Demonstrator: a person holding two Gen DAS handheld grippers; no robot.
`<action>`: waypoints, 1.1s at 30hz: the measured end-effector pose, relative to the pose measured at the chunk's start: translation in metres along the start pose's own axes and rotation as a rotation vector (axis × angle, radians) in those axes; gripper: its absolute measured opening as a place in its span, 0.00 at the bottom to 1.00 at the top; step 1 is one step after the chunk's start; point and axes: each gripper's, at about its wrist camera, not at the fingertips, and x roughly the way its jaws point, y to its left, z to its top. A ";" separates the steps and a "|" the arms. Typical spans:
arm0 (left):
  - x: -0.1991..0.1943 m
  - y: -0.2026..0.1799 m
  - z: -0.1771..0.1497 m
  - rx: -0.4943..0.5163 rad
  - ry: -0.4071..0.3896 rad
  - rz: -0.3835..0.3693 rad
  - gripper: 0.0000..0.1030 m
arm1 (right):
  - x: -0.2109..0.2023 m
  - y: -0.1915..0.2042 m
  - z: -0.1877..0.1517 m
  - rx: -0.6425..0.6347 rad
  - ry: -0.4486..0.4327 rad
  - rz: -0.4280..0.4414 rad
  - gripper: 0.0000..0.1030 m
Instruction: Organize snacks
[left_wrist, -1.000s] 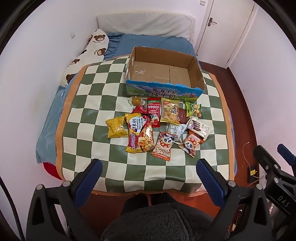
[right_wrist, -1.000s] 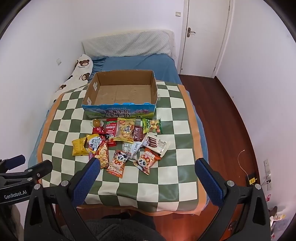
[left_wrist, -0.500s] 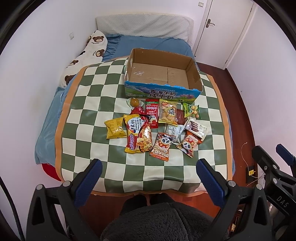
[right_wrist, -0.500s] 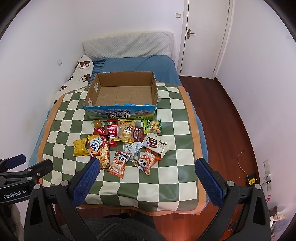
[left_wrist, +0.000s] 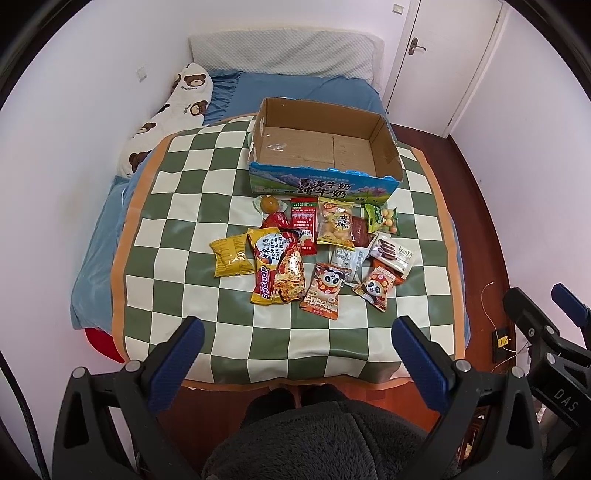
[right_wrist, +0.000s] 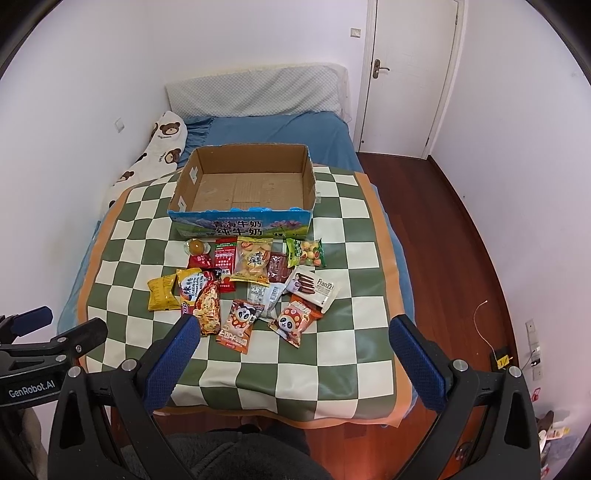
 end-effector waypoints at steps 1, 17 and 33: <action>-0.001 0.003 -0.001 -0.001 0.001 -0.002 1.00 | 0.000 0.000 -0.001 -0.002 0.000 0.000 1.00; -0.005 0.010 -0.003 -0.004 -0.008 -0.004 1.00 | -0.002 0.005 0.000 -0.006 -0.012 -0.006 1.00; -0.006 0.012 -0.003 -0.007 -0.006 -0.002 1.00 | 0.000 0.006 0.000 -0.005 -0.010 -0.002 1.00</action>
